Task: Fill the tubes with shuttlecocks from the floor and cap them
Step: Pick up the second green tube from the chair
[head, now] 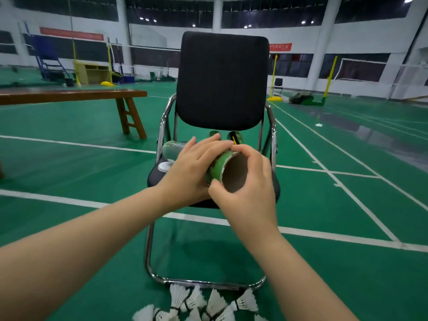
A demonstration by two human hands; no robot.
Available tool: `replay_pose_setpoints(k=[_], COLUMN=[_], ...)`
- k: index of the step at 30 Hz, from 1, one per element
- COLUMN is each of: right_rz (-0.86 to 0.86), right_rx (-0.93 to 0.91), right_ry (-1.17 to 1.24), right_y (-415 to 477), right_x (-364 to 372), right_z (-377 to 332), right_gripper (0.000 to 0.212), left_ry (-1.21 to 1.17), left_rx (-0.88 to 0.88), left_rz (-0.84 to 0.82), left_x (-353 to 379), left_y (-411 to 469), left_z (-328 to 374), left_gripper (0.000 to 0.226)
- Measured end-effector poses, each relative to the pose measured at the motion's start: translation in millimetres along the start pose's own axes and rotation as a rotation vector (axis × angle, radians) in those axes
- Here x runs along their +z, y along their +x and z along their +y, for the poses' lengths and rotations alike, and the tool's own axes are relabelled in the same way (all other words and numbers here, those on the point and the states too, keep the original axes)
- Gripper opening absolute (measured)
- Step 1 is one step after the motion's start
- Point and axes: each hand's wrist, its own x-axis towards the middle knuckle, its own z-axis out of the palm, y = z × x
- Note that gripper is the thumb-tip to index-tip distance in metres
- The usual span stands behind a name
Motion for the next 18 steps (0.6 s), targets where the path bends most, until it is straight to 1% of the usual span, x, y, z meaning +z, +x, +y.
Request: replay_pose_setpoints(k=[2,4,6,10,13,18], right_rz=[-0.044,-0.078,-0.117,-0.166,-0.227,-0.366], right_rx=[-0.013,-0.023,-0.024,-0.020,0.048,0.167], right_ry=[0.045,0.059,0.078,0.113,0.193,0.243], right_y=[-8,-16,-23,-49,-79,-132], right_x=[13,28,43,74,103,154], right_z=[-11,-19,-27,-35,-33,-29], right_gripper=[0.061,0.072,0.077,0.079,0.080,0.080], left_ry=[-0.001,0.019,0.034,0.045,0.071,0.043], left_rx=[-0.029,-0.065,-0.109,-0.189,-0.226,-0.365], left_rz=[0.000,0.005,0.014,-0.006,-0.058,-0.123], left_x=[-20,-35,-48,-66,-77,-84], left_y=[-17,-35,-53,-99,-141,-221], left_z=[1,-1,-4,-6,-10,-21], left_gripper=[0.064,0.063,0.062,0.063,0.064,0.064])
